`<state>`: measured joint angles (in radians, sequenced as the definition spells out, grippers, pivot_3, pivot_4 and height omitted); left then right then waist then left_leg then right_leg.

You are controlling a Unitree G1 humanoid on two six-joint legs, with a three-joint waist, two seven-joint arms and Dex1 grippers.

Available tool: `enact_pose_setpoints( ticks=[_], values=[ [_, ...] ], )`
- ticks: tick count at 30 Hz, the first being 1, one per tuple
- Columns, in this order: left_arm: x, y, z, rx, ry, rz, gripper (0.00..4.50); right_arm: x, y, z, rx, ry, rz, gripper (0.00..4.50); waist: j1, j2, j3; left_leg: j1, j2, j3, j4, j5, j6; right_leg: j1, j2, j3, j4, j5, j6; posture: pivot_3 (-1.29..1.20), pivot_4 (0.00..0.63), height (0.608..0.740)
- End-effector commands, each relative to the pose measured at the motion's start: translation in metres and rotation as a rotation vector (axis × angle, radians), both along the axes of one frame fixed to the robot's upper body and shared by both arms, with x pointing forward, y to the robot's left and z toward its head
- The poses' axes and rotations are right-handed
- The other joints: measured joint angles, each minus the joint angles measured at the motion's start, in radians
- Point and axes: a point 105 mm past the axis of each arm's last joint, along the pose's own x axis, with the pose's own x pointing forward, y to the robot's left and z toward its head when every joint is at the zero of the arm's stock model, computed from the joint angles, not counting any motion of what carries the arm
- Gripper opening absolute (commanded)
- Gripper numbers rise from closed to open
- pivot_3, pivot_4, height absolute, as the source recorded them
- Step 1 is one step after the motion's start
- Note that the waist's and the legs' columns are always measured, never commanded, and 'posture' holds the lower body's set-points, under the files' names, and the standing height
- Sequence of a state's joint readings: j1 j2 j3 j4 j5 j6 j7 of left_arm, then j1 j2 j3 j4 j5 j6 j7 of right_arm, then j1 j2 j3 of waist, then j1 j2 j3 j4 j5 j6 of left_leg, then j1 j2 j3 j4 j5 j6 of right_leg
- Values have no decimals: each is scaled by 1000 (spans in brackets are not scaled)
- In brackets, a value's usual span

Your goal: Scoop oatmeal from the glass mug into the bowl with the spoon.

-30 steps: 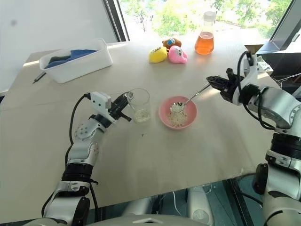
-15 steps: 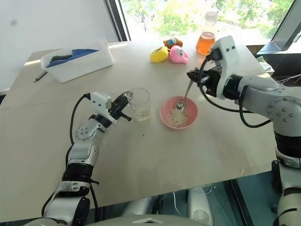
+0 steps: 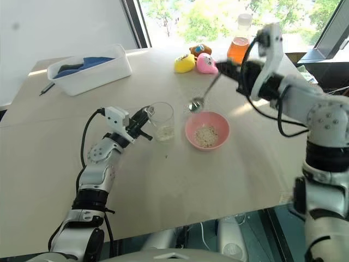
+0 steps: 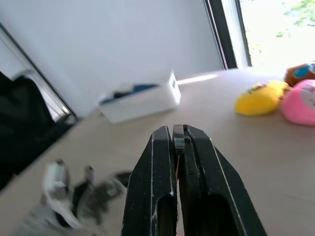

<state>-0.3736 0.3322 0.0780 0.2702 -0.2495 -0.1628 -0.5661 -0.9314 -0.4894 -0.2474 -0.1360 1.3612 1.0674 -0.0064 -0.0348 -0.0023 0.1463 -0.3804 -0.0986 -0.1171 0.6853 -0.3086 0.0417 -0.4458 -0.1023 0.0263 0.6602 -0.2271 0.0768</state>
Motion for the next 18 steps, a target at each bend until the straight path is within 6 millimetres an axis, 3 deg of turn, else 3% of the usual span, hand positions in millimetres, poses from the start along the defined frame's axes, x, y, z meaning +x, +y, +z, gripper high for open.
enact_pose_setpoints(
  ticks=[1, 6, 12, 18],
  values=[
    [-3, 7, -19, 38, 61, 30, 15, -9, 11, 15, 75, 10, 51, 0, 0, -1, -1, 0, 0, 0, 0, 0, 0, 0, 0, 0, 0, 0, 0, 0, 150, 740],
    [-5, 5, -21, 32, 65, 30, 15, -8, 36, 0, 40, 43, 96, 0, -5, 0, -2, 0, -1, 0, 1, 0, 0, 1, -1, 1, 0, 0, 0, 0, 150, 740],
    [-9, 8, -20, 29, 63, 50, 15, -7, 50, -28, -127, 22, 101, 0, -4, 0, -2, 0, -1, 0, 1, 0, 0, 1, 0, 0, 0, 0, 0, 0, 150, 740],
    [-12, 9, -19, 24, 65, 57, 15, -2, 64, -39, -203, -19, 105, 0, -5, 0, -2, 0, -1, 0, 1, 0, 0, 0, 0, -1, 0, 0, 0, 0, 150, 740]
  ],
)
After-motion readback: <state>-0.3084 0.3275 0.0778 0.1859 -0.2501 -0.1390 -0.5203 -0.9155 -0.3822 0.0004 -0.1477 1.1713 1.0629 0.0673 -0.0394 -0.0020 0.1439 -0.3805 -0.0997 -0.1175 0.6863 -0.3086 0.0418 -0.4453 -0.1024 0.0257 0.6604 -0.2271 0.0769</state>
